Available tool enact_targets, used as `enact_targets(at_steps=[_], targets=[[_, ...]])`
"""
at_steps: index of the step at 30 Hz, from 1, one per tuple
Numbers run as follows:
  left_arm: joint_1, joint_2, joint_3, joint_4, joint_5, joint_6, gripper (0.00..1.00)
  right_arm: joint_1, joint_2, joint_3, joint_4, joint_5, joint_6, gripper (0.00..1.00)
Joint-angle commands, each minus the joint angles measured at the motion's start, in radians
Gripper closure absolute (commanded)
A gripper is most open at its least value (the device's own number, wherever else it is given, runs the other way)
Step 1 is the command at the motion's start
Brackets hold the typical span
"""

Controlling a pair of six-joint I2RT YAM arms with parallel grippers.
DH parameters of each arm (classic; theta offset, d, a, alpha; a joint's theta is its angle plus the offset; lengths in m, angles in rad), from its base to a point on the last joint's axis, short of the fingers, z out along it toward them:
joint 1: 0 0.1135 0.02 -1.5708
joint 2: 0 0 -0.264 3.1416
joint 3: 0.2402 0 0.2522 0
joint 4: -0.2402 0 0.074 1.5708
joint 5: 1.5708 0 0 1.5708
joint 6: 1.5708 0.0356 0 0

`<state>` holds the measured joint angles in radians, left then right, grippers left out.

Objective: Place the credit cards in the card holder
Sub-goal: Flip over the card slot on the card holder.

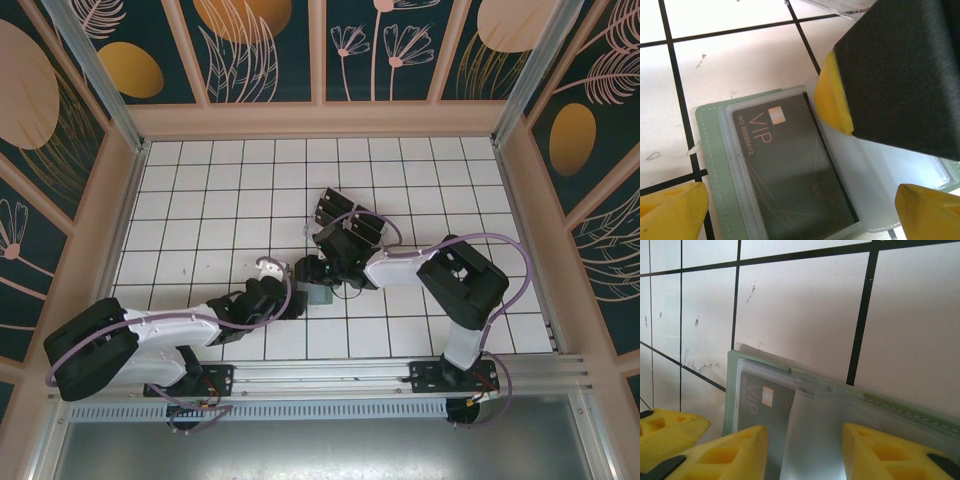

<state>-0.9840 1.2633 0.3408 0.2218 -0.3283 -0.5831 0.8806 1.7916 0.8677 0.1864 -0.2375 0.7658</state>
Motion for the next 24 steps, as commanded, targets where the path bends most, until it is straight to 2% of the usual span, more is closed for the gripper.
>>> enact_targets(at_steps=[1, 11, 20, 24], targets=[[-0.007, 0.030, 0.020, -0.010, -0.038, -0.005, 0.05, -0.002, -0.014, -0.022, 0.009, -0.012, 0.013, 0.57], [-0.006, 0.118, 0.027, -0.062, -0.085, -0.074, 0.06, -0.006, -0.061, -0.021, 0.004, -0.011, 0.014, 0.57], [-0.007, 0.130, 0.021, -0.055, -0.082, -0.093, 0.07, -0.006, -0.195, -0.077, -0.023, 0.057, 0.030, 0.57], [-0.007, 0.133, 0.020, -0.051, -0.082, -0.093, 0.07, -0.006, -0.206, -0.109, -0.016, 0.061, 0.044, 0.57]])
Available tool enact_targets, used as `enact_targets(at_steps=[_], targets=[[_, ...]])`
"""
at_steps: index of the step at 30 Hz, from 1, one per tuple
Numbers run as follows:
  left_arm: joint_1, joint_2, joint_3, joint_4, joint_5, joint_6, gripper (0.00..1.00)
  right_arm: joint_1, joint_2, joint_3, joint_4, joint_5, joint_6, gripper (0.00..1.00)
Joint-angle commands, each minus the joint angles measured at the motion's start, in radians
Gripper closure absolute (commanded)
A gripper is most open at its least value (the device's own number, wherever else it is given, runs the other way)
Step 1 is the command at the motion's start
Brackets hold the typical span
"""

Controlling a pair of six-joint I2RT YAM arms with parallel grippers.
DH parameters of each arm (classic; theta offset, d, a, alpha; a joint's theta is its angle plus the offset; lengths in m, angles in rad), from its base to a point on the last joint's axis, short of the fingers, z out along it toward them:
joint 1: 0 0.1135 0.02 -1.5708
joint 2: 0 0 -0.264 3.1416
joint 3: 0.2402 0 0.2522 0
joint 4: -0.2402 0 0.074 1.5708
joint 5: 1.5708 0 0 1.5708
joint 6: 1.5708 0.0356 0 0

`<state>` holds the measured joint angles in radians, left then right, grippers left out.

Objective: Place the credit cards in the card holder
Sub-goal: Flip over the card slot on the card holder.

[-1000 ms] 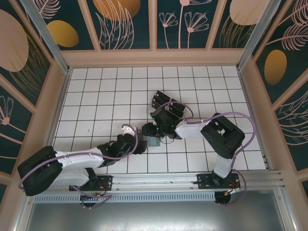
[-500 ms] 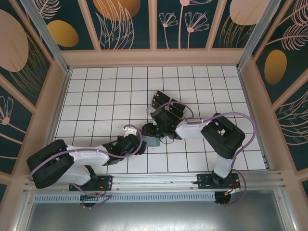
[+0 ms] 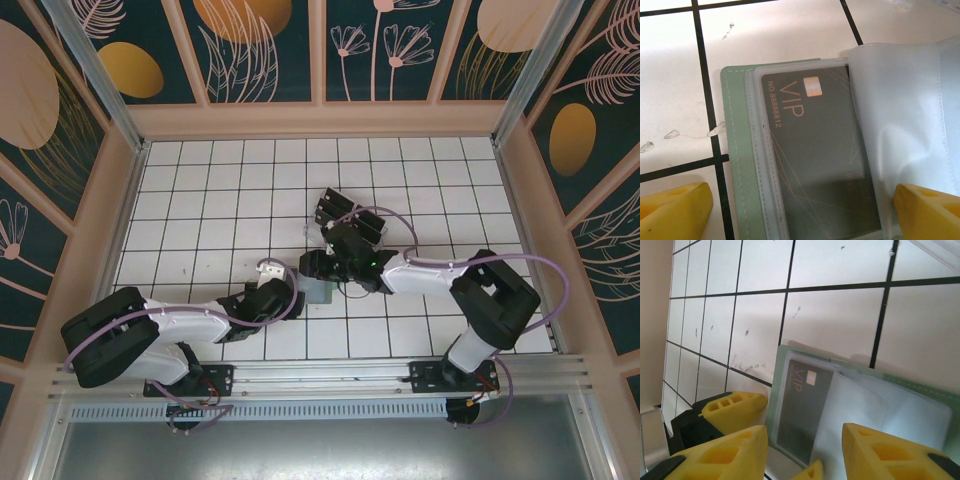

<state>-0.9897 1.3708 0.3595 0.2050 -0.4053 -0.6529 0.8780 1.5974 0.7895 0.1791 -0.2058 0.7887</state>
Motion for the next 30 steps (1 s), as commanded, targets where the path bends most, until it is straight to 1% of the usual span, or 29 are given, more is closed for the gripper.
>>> enact_targets(at_steps=[1, 15, 21, 25, 30], targets=[[0.000, 0.026, 0.001, -0.033, -0.004, -0.024, 0.07, -0.004, -0.010, -0.036, -0.002, 0.027, 0.026, 0.56], [-0.001, 0.019, -0.007, -0.028, -0.006, -0.027, 0.07, 0.000, 0.106, -0.015, 0.045, -0.009, 0.029, 0.56], [-0.001, 0.001, -0.013, -0.029, -0.009, -0.028, 0.07, 0.002, 0.115, 0.006, 0.046, -0.018, 0.028, 0.56], [-0.001, -0.049, -0.010, -0.052, -0.033, -0.037, 0.05, 0.010, 0.113, 0.031, 0.039, -0.023, 0.025, 0.56], [-0.001, -0.194, -0.011, -0.110, -0.089, -0.078, 0.02, 0.021, 0.130, 0.075, 0.043, -0.045, 0.031, 0.56]])
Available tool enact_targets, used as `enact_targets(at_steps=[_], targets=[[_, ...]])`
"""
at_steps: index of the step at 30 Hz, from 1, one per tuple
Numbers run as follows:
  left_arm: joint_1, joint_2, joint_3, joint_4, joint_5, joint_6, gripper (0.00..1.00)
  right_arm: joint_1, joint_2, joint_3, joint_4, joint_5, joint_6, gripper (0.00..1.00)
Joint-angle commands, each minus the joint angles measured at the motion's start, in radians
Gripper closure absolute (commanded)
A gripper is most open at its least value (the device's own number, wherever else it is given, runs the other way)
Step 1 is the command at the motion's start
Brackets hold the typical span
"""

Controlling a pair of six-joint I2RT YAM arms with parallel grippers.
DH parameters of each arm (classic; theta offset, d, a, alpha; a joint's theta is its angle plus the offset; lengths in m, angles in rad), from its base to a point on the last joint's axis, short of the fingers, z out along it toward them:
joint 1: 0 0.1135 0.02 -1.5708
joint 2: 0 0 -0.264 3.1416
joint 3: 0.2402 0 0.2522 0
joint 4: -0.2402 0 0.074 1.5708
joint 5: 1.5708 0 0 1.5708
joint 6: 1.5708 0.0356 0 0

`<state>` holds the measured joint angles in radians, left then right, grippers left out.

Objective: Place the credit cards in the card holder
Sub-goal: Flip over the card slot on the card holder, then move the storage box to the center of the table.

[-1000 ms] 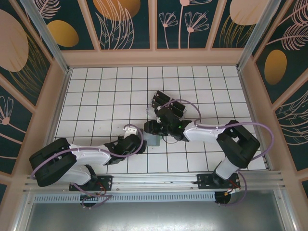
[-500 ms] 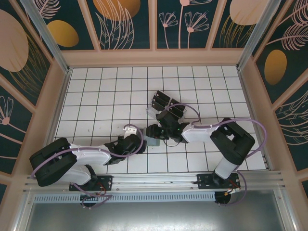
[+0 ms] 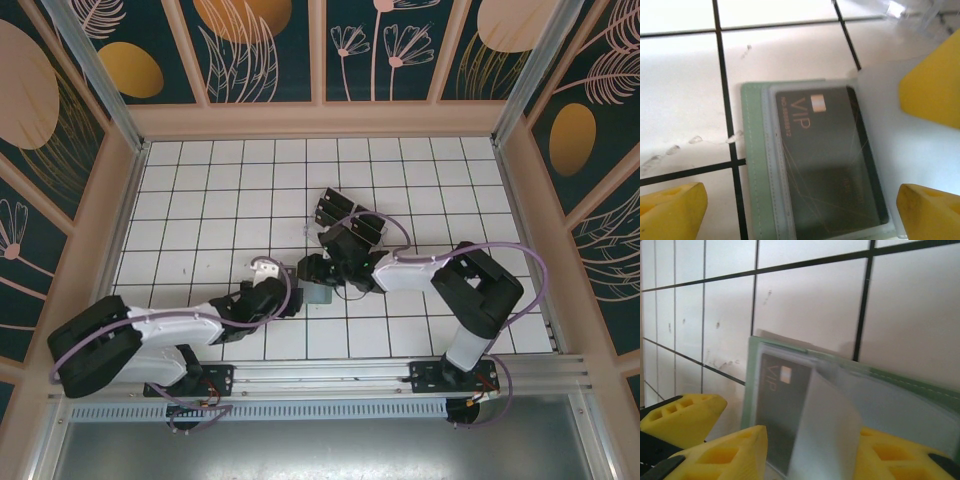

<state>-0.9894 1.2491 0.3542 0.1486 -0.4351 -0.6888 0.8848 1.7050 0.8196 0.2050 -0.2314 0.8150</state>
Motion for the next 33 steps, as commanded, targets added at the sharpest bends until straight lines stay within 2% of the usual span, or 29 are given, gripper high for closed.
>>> enact_targets(at_steps=[1, 9, 18, 22, 28, 33], targets=[[-0.002, -0.103, -0.007, -0.068, -0.072, -0.053, 0.02, 0.018, 0.025, 0.054, 0.016, -0.020, 0.006, 0.56], [-0.002, -0.350, -0.013, -0.182, -0.186, -0.134, 0.02, 0.052, 0.091, 0.164, -0.003, -0.028, 0.015, 0.57], [-0.001, -0.389, -0.007, -0.205, -0.209, -0.169, 0.02, 0.065, 0.251, 0.266, 0.019, -0.039, 0.020, 0.56], [-0.001, -0.386, -0.015, -0.208, -0.206, -0.181, 0.02, 0.060, 0.214, 0.280, 0.010, -0.041, -0.010, 0.56], [-0.001, -0.322, 0.000, -0.196, -0.194, -0.183, 0.02, 0.018, 0.075, 0.252, 0.011, -0.068, -0.092, 0.56], [-0.001, -0.237, 0.037, -0.192, -0.191, -0.184, 0.01, -0.056, -0.048, 0.232, -0.137, -0.020, -0.215, 0.56]])
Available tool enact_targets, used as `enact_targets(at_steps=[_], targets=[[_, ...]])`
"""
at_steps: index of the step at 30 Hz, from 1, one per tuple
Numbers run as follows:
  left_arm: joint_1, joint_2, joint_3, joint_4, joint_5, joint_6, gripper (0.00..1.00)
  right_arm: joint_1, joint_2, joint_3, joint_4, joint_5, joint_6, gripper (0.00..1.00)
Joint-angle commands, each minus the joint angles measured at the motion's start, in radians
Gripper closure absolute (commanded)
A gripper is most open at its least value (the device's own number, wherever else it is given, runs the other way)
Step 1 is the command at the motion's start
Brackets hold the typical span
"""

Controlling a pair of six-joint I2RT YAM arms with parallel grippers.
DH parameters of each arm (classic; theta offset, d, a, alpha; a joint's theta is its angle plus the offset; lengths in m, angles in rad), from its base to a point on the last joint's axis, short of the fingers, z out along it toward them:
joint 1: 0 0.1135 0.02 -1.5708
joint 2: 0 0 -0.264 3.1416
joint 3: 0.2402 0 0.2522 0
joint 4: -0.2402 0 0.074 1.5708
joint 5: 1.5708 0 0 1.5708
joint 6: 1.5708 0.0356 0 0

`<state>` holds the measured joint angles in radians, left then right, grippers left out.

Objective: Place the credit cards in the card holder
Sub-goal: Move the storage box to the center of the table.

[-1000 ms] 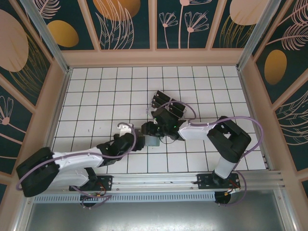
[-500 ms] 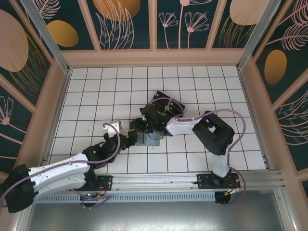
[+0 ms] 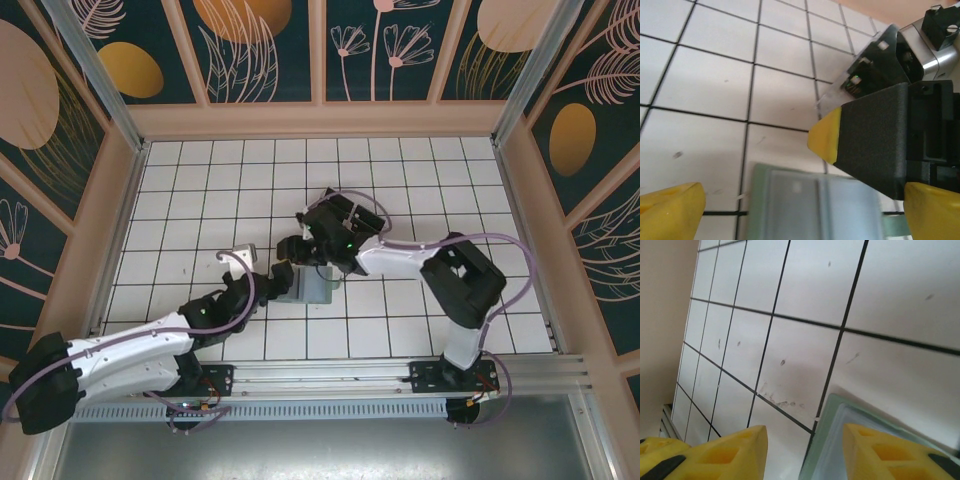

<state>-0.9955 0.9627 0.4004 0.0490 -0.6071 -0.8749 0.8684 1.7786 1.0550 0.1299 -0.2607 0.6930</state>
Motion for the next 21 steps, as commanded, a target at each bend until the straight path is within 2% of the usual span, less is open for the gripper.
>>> enact_targets(at_steps=[1, 6, 10, 21], targets=[[0.007, 0.062, -0.001, -0.090, -0.019, 0.002, 0.02, -0.060, -0.143, -0.006, -0.107, 0.034, -0.128, 0.56], [0.009, 0.119, 0.046, -0.105, -0.044, 0.021, 0.02, -0.140, -0.221, 0.005, -0.329, 0.200, -0.305, 0.57], [0.030, 0.174, 0.098, -0.119, -0.046, 0.051, 0.02, -0.179, -0.234, 0.014, -0.435, 0.320, -0.415, 0.59], [0.202, 0.281, 0.203, -0.115, 0.111, 0.138, 0.01, -0.198, -0.103, 0.084, -0.505, 0.460, -0.574, 0.63]])
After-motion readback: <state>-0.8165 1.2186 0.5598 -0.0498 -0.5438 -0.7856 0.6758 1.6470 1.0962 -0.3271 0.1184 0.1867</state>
